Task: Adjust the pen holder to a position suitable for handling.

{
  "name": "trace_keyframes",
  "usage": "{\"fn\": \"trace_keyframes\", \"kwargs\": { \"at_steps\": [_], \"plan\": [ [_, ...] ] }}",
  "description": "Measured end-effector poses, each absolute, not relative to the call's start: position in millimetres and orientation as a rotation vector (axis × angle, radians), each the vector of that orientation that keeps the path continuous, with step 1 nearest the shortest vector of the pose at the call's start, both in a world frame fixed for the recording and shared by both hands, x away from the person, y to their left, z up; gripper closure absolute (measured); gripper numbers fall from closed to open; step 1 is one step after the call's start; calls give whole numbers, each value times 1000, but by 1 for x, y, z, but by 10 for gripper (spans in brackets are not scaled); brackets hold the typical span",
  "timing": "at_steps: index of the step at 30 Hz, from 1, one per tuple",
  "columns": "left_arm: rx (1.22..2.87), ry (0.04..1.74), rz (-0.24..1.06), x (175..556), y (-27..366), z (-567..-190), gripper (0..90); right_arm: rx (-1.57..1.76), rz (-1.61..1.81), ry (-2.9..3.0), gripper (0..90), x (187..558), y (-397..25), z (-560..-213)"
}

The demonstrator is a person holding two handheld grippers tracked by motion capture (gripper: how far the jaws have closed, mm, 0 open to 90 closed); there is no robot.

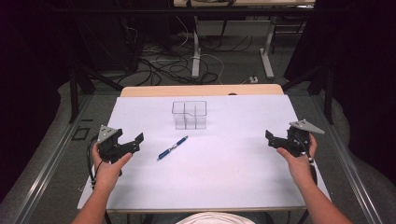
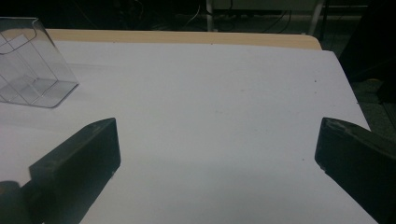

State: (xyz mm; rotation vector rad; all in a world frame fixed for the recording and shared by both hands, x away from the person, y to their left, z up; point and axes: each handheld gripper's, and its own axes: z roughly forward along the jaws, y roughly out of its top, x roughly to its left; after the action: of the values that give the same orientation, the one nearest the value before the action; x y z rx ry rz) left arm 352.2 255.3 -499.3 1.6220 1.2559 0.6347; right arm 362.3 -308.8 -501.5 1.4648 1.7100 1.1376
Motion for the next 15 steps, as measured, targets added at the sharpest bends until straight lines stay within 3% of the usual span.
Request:
{"fn": "trace_keyframes", "kwargs": {
  "at_steps": [5, 7, 15],
  "plan": [
    [1594, 1285, 643, 357, 257, -494, 160, 1464, 1136, 1735, 33, 362, -306, -504],
    [1587, 1279, 675, 359, 258, -487, 205, 1454, 1125, 1735, 88, 358, -306, -502],
    [1582, 1280, 694, 367, 252, -475, 305, 1411, 1139, 1748, 97, 353, -302, -499]
  ]
}}
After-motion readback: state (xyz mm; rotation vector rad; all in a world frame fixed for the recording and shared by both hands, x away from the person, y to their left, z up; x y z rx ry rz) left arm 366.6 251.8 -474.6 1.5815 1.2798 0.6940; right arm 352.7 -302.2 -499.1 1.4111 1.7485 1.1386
